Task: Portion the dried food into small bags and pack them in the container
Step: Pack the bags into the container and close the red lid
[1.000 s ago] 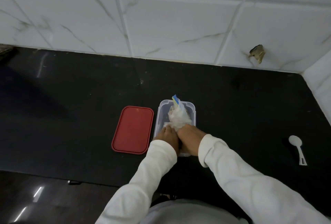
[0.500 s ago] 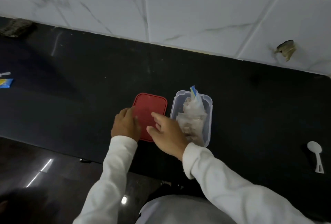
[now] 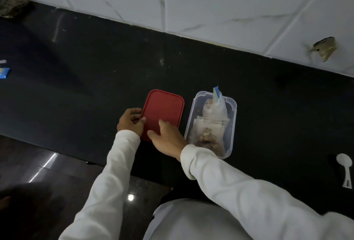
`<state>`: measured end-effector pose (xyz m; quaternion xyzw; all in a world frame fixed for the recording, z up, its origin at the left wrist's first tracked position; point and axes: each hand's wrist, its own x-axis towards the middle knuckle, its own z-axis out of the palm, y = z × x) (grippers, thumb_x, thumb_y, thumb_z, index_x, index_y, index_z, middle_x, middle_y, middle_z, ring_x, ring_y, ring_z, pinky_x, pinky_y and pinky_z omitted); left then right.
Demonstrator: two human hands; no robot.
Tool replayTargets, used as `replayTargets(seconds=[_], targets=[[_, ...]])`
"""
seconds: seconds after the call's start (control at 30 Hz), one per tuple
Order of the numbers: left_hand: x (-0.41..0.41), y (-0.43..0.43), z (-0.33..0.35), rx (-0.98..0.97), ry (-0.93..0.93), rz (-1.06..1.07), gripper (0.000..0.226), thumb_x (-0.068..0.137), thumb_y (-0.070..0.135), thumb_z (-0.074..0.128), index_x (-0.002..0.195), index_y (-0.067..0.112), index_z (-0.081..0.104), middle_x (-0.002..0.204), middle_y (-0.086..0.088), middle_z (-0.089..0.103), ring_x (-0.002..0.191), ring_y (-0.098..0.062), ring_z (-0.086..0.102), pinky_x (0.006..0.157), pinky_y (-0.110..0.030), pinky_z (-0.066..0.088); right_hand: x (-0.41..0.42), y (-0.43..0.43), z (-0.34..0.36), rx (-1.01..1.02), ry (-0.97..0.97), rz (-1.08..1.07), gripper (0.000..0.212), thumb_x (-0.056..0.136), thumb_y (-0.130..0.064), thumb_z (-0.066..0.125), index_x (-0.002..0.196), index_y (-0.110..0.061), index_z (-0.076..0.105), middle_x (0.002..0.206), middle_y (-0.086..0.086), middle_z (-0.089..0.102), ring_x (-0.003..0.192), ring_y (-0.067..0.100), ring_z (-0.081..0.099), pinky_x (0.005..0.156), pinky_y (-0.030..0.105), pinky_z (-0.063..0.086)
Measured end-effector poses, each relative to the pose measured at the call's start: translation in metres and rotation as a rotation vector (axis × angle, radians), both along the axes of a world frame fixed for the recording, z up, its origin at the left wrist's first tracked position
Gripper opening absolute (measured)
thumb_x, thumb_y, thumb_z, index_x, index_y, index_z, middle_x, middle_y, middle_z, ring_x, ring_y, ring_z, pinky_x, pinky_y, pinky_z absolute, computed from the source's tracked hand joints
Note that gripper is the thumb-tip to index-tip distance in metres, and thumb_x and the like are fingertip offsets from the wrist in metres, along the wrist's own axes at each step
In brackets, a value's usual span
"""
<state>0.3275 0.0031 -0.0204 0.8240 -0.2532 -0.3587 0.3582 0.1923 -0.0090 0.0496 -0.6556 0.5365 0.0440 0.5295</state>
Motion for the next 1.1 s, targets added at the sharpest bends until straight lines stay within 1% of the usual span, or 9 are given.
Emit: replayTargets(seconds=[0.1,0.27,0.43,0.53,0.6,0.7,0.83,1.03,1.1], targets=[[0.003,0.002,0.011,-0.055,0.068,0.015,0.042,0.083,0.002,0.074,0.115,0.026,0.062,0.093,0.001,0.066,0.09,-0.022,0.068,0.086,-0.045,0.058,-0.006,-0.002,0.008,-0.001,-0.06,-0.06,0.06,0.099,-0.044,0.045,0.146,-0.008,0.032,0.148,0.012,0.039,0.134,0.027,0.04,0.105,0.034,0.034],[-0.021,0.007,0.054,-0.285,0.163,0.032,0.047,0.078,0.003,0.079,0.12,0.016,0.063,0.096,-0.003,0.071,0.078,-0.004,0.07,0.067,-0.014,0.054,-0.017,-0.01,0.025,0.047,-0.213,-0.261,0.071,0.095,-0.059,0.042,0.152,-0.021,0.024,0.155,0.003,0.032,0.14,0.021,0.034,0.11,0.035,0.03],[-0.082,0.019,0.099,-0.474,0.071,-0.082,0.037,0.076,0.001,0.08,0.108,0.013,0.067,0.097,0.002,0.071,0.087,-0.004,0.071,0.075,-0.014,0.055,-0.033,-0.024,0.044,0.093,-0.457,-0.553,0.069,0.084,-0.07,0.051,0.141,-0.034,0.042,0.135,-0.003,0.056,0.121,0.018,0.055,0.104,0.044,0.044],[-0.114,0.024,0.104,-0.592,-0.016,-0.249,0.035,0.074,-0.004,0.081,0.102,0.014,0.069,0.096,0.006,0.072,0.089,-0.006,0.072,0.08,-0.022,0.057,-0.058,-0.028,0.048,0.049,-0.536,-0.668,0.047,0.081,-0.063,0.061,0.121,-0.038,0.058,0.109,-0.005,0.07,0.102,0.015,0.067,0.094,0.045,0.052],[-0.128,0.025,0.102,-0.622,-0.091,-0.391,0.036,0.077,-0.002,0.079,0.105,0.021,0.072,0.097,0.012,0.073,0.09,-0.002,0.071,0.084,-0.024,0.058,-0.078,-0.028,0.045,0.021,-0.575,-0.736,0.028,0.09,-0.049,0.058,0.117,-0.04,0.059,0.109,-0.006,0.071,0.099,0.015,0.069,0.091,0.045,0.054],[-0.132,0.019,0.102,-0.704,-0.193,-0.398,0.023,0.085,0.005,0.074,0.105,0.017,0.074,0.101,0.01,0.073,0.092,-0.003,0.069,0.085,-0.024,0.056,-0.107,-0.027,0.04,-0.139,-0.549,-0.812,0.029,0.099,-0.032,0.05,0.125,-0.043,0.053,0.119,-0.009,0.064,0.104,0.011,0.065,0.092,0.041,0.054],[-0.119,-0.007,0.092,-0.53,-0.388,-0.357,0.033,0.09,0.017,0.068,0.123,0.02,0.067,0.131,0.002,0.06,0.118,-0.011,0.057,0.1,-0.025,0.044,-0.132,-0.023,0.025,-0.263,-0.463,-0.905,0.034,0.1,-0.029,0.047,0.13,-0.045,0.049,0.122,-0.012,0.063,0.108,0.009,0.063,0.095,0.043,0.052],[-0.122,-0.04,0.073,-0.278,-0.228,-0.476,0.044,0.101,0.015,0.052,0.145,0.015,0.047,0.149,-0.003,0.048,0.139,-0.018,0.043,0.113,-0.022,0.03,-0.135,-0.017,0.012,-0.415,-0.273,-0.892,0.037,0.103,-0.02,0.041,0.138,-0.029,0.049,0.117,-0.013,0.059,0.092,-0.005,0.056,0.088,0.022,0.044],[-0.125,-0.044,0.067,-0.249,-0.2,-0.49,0.045,0.102,0.012,0.049,0.147,0.015,0.045,0.149,-0.004,0.049,0.138,-0.02,0.044,0.109,-0.018,0.028,-0.132,-0.017,0.007,-0.469,-0.206,-0.88,0.039,0.102,-0.02,0.041,0.14,-0.026,0.047,0.119,-0.007,0.059,0.1,0.003,0.057,0.087,0.021,0.042]])
